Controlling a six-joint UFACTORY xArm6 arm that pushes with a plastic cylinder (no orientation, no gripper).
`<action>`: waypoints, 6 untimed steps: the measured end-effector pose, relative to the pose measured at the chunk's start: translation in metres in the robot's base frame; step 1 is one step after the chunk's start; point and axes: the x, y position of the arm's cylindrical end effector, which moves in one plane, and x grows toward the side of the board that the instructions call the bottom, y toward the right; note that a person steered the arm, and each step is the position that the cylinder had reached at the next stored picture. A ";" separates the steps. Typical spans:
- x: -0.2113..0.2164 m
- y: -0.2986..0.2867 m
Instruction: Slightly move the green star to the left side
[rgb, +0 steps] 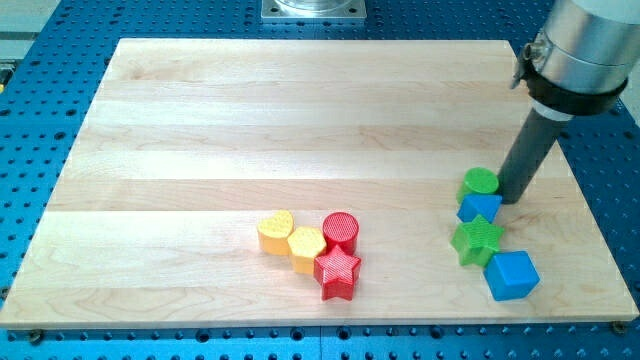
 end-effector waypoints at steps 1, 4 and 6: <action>0.013 0.013; 0.046 0.012; 0.051 0.007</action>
